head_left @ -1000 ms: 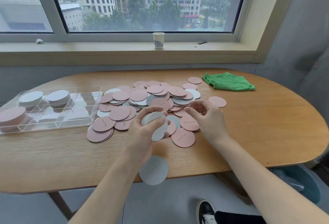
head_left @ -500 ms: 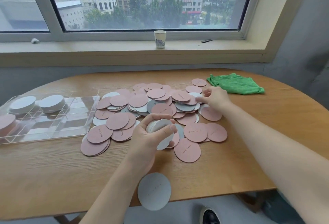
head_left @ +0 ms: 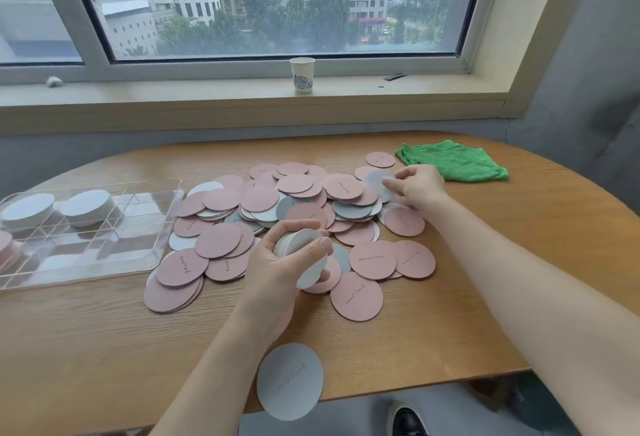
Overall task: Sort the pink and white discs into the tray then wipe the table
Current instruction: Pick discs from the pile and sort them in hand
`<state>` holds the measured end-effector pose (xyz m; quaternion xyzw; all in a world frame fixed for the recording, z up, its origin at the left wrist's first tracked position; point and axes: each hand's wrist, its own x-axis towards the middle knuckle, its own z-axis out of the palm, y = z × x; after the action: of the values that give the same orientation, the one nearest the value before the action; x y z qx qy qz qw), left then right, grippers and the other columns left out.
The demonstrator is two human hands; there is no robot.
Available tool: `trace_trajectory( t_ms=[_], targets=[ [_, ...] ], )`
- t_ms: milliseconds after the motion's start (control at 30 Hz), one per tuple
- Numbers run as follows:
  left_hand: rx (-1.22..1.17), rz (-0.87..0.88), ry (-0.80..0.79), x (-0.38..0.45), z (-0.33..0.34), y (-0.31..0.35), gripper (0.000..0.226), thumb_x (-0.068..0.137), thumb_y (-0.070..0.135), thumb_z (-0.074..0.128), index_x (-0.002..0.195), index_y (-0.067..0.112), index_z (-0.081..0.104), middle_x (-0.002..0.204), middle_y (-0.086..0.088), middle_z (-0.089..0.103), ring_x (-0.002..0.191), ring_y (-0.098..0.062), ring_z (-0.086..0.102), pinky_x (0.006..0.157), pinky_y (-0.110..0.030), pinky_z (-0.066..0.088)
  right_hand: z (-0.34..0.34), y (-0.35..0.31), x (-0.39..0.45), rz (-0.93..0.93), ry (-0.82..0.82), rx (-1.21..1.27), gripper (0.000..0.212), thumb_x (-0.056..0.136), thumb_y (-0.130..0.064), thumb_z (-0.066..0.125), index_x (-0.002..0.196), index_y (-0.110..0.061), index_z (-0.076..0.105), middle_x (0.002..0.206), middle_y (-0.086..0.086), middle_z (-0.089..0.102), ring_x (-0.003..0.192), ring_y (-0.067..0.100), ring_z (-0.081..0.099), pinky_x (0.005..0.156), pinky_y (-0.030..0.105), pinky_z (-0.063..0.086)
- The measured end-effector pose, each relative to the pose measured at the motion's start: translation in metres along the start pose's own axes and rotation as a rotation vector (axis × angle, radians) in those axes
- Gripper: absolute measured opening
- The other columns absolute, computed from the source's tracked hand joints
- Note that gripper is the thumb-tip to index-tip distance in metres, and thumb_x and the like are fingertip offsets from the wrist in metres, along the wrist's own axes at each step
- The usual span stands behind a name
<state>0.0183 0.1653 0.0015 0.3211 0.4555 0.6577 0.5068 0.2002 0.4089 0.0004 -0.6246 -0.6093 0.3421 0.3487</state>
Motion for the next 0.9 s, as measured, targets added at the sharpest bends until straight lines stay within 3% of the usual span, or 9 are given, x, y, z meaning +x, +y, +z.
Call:
trace_trajectory(
  t_ms=[67,200,267,400,533,667,800,900],
  targets=[
    [-0.008,-0.001,0.008,-0.001,-0.002,0.000,0.031,0.069,0.015,0.087,0.099,0.018,0.078,0.104,-0.014,0.073,0.096,-0.032,0.068,0.065,-0.037,0.059,-0.010,0.001,-0.008,-0.009,0.065,0.116,0.019,0.084,-0.030,0.082,0.089,-0.015,0.070,0.082,0.000,0.068,0.074,0.017,0.061,0.078,0.037,0.053],
    [-0.040,-0.004,0.009,-0.006,-0.003,0.002,0.040,0.074,0.013,0.091,0.109,0.011,0.073,0.097,-0.014,0.073,0.094,-0.031,0.068,0.065,-0.038,0.059,-0.033,-0.004,-0.036,-0.089,0.107,0.305,0.016,0.090,-0.029,0.076,0.085,-0.018,0.067,0.080,0.001,0.067,0.072,0.013,0.061,0.068,0.030,0.052],
    [-0.063,-0.004,0.010,-0.010,-0.002,0.005,0.044,0.073,0.016,0.092,0.112,0.010,0.071,0.097,-0.014,0.073,0.094,-0.030,0.068,0.067,-0.038,0.059,-0.039,-0.012,-0.064,-0.090,0.014,0.478,0.014,0.090,-0.026,0.075,0.089,-0.015,0.067,0.079,0.000,0.066,0.070,0.011,0.060,0.063,0.025,0.050],
    [-0.095,0.012,0.016,-0.018,-0.003,0.007,0.058,0.064,0.031,0.094,0.113,0.011,0.071,0.100,-0.013,0.074,0.094,-0.030,0.069,0.066,-0.037,0.060,-0.028,-0.024,-0.135,-0.092,-0.351,0.700,0.021,0.081,-0.022,0.075,0.094,-0.007,0.069,0.070,-0.001,0.065,0.064,0.011,0.056,0.060,0.021,0.049],
    [-0.116,0.053,-0.008,-0.029,-0.006,0.013,0.080,0.048,0.042,0.103,0.114,0.013,0.069,0.103,-0.014,0.076,0.087,-0.030,0.072,0.067,-0.037,0.061,0.001,-0.027,-0.193,-0.179,-0.495,0.597,0.025,0.077,-0.025,0.080,0.091,-0.006,0.072,0.073,0.008,0.067,0.067,0.014,0.059,0.062,0.023,0.048],
    [-0.110,0.076,-0.028,-0.043,-0.017,0.017,0.041,0.074,0.018,0.086,0.111,0.011,0.070,0.097,-0.016,0.074,0.084,-0.034,0.069,0.080,-0.045,0.057,0.025,-0.034,-0.221,-0.296,-0.416,0.490,0.022,0.078,-0.016,0.086,0.092,-0.007,0.072,0.080,0.008,0.074,0.070,0.012,0.065,0.063,0.023,0.051],
    [-0.103,0.065,-0.012,-0.054,-0.032,0.024,0.034,0.078,0.011,0.080,0.110,0.009,0.070,0.108,-0.024,0.072,0.093,-0.038,0.071,0.080,-0.048,0.061,0.036,-0.040,-0.238,-0.438,-0.338,0.411,0.024,0.075,-0.018,0.089,0.093,-0.018,0.072,0.087,-0.001,0.075,0.080,0.017,0.070,0.069,0.029,0.055],
    [-0.078,0.072,-0.008,-0.060,-0.049,0.032,0.026,0.083,0.004,0.080,0.106,0.015,0.073,0.113,-0.024,0.072,0.098,-0.037,0.073,0.076,-0.047,0.063,0.041,-0.046,-0.246,-0.663,-0.342,0.176,0.057,0.066,-0.036,0.093,0.117,-0.032,0.068,0.115,-0.015,0.067,0.108,0.011,0.062,0.082,0.026,0.050]
  ],
)
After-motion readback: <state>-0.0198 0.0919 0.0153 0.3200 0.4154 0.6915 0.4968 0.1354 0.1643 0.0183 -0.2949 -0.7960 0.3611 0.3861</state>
